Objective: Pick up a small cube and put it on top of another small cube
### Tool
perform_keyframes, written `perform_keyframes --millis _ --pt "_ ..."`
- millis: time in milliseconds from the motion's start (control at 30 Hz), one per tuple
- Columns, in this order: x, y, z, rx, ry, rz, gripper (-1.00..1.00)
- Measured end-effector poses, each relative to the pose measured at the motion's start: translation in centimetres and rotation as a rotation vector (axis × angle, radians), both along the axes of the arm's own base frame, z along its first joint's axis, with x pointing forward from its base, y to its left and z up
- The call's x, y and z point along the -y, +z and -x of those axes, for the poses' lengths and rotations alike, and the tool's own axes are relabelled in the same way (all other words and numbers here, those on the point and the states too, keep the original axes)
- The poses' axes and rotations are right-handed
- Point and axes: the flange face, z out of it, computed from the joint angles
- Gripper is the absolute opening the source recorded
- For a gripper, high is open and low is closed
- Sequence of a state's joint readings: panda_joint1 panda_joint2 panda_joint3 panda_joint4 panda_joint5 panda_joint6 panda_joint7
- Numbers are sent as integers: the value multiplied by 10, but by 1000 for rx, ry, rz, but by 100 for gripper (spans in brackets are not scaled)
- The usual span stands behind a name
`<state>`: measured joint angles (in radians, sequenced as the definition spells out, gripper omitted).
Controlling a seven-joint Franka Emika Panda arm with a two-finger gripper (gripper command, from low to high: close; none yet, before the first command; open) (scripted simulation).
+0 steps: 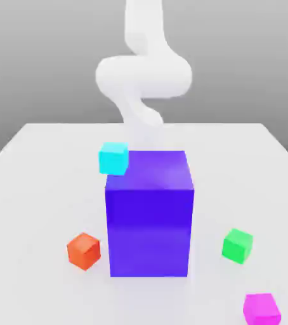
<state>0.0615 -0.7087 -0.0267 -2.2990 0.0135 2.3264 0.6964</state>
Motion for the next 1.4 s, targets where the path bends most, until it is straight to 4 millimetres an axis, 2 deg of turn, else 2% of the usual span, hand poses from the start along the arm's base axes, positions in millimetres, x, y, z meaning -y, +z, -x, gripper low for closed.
perform_keyframes --millis 133,267,400,500,700,833,967,1100,1133,1300,1333,1400 --pt "-23 -55 -49 -94 194 72 0" --pt "-52 -114 -87 -177 382 143 0" --pt "-84 -179 -114 -254 570 217 0" --pt "-109 -230 -127 -307 711 274 0" --pt "-162 -335 -132 -406 1008 398 0" --pt "-181 -406 -126 -472 1188 482 0" --pt "-199 -474 -111 -535 1376 571 0" --pt "-203 -534 -108 -548 1419 591 0" --pt "-203 -546 -107 -548 1420 591 -100" --pt "-203 -547 -107 -551 1420 590 -100" --pt "-202 -553 -107 -551 1421 590 -100" --pt "-203 -539 -107 -551 1422 592 -100"
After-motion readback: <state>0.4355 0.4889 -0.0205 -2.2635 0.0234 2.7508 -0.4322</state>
